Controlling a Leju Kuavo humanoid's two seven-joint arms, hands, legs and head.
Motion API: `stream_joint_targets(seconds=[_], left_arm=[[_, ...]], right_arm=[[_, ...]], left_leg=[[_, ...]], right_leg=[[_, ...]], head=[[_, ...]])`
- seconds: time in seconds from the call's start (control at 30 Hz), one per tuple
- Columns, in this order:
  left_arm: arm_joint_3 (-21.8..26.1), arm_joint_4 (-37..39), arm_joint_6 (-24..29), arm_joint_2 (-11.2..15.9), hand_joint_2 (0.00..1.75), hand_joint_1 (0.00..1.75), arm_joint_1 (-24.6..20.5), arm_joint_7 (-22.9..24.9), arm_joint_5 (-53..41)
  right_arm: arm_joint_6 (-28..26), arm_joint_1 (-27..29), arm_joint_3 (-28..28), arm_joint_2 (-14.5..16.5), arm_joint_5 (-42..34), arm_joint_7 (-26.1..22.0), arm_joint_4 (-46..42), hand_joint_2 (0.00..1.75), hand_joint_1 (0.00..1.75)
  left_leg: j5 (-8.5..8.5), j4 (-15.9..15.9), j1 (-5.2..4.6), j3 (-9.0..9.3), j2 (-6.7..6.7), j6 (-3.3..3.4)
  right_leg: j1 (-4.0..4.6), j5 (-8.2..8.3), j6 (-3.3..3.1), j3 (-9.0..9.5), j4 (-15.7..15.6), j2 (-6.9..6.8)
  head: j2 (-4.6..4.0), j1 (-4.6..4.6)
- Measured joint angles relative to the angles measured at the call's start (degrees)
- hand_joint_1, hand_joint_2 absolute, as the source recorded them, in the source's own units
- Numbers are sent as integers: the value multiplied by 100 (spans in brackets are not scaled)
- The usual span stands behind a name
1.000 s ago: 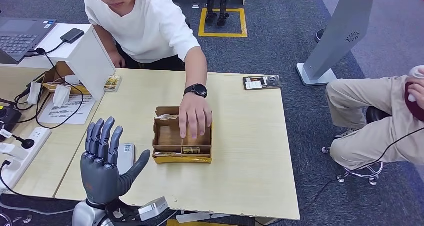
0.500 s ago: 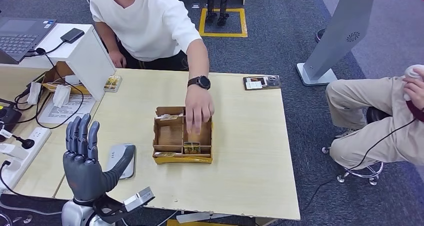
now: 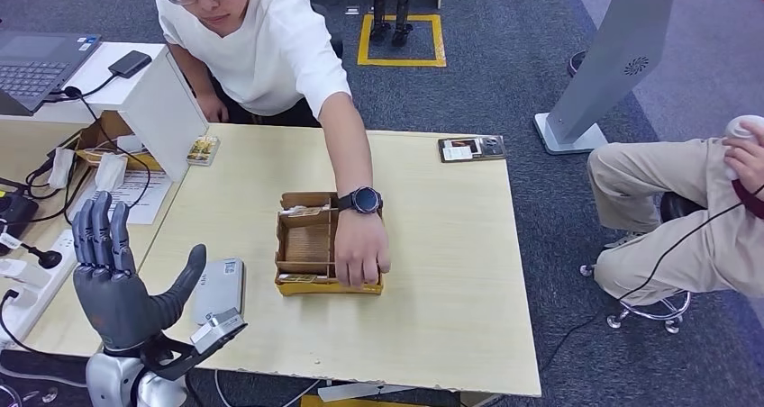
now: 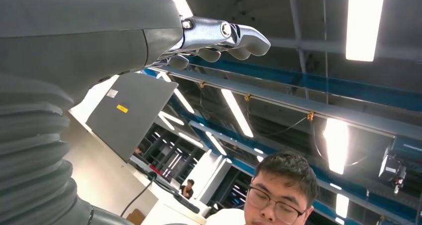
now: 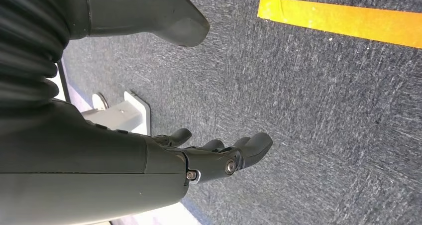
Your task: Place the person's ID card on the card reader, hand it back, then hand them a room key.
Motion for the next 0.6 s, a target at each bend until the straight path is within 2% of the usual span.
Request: stream_joint_targets(seconds=[0.37,0.6], left_arm=[[131,106,0,-2,175,0,-126,0,-67],[128,156,0,-50,175,0,-151,0,-434]], right_arm=[[-95,-28,2,0,-68,89,0,175,0],[-92,44,-1,0,-252,101,1,175,0]], left_leg=[[0,0,0,1,0,0],[0,1,0,0,-1,0]], right_leg=[[0,0,0,0,0,-1],[0,0,0,-2,0,0]], head=[[-1,-1],[-1,1]])
